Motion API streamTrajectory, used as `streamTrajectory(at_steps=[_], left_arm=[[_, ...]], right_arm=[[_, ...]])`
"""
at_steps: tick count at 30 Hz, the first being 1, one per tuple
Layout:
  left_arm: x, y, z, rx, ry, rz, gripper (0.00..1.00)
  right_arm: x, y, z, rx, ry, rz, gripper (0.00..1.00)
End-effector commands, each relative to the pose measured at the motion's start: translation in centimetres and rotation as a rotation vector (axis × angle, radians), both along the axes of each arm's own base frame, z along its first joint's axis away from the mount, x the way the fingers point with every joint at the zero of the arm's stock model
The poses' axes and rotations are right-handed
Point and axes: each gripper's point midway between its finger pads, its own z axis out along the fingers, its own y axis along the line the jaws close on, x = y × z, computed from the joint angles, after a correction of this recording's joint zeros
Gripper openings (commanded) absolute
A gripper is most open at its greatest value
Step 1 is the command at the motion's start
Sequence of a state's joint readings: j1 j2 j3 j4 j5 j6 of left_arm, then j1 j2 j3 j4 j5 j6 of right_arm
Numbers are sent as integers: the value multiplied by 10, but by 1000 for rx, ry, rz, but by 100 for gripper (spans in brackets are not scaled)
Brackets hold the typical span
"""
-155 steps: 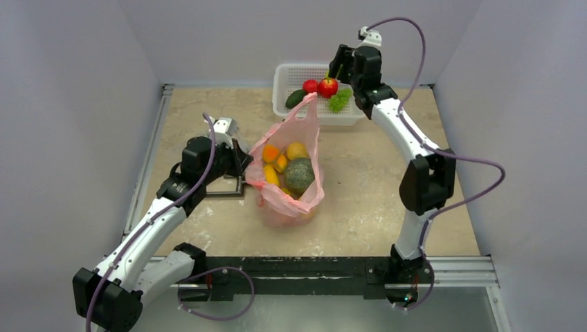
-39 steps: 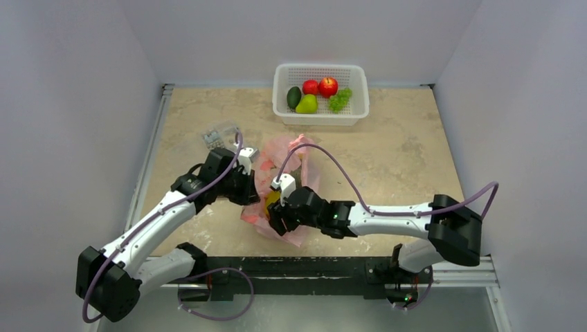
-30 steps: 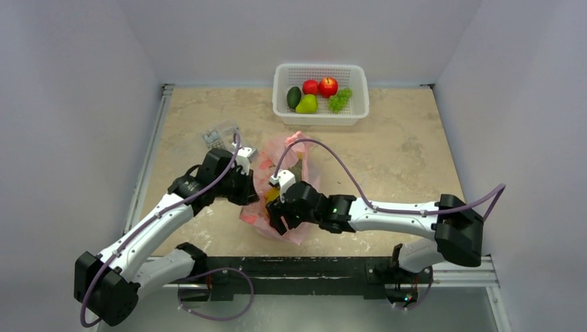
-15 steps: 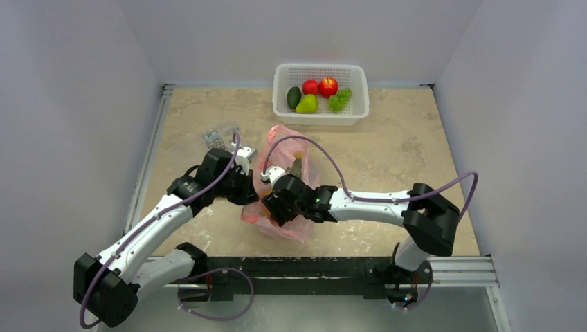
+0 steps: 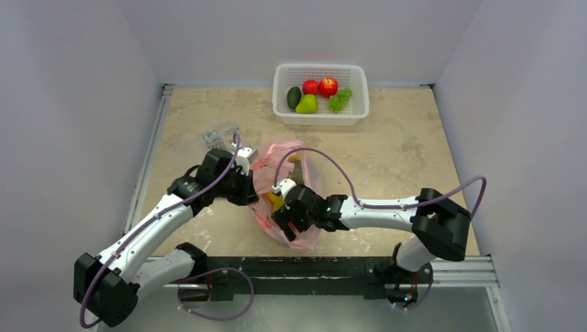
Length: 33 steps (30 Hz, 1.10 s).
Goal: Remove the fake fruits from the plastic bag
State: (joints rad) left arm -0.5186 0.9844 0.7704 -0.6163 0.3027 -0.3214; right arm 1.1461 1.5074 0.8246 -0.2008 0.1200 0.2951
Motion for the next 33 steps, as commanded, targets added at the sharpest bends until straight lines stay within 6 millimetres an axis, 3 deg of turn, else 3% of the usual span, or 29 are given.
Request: streamTrajectory(at_steps=[1,4,7,11,14,18,20,22,27,31,33], left_arm=[[2,-2,0,0,-13,-16,0],[1,0,0,4,-14,-12,0],[2,-2,0,-2,-18,-11,0],[3,-2,-1,3,-6,-14,0],[3,-2,-1,5,-8,-14,0],[4,1,0,13,-21,-1,0],[5,1,2,9,-36,3,0],[6,2,4,10,-46,8,0],[8,6,8,14,-75,25,0],[10,7,12,12,-99,33,0],[10,7,15,7,-103,31,0]], right_arm=[[2,-2,-28,-51,13,-68,83],[-2,-2,-43,-28,48,-108,74],[10,7,-29,23,-2,-140,63],[26,32,18,164,-78,-143,42],[40,51,59,282,-153,-145,38],[56,62,98,389,-213,-188,27],[68,59,122,460,-244,-229,24],[72,57,133,500,-240,-237,24],[69,50,153,562,-211,-205,13],[64,33,187,629,-233,-194,0],[63,24,212,663,-267,-192,0]])
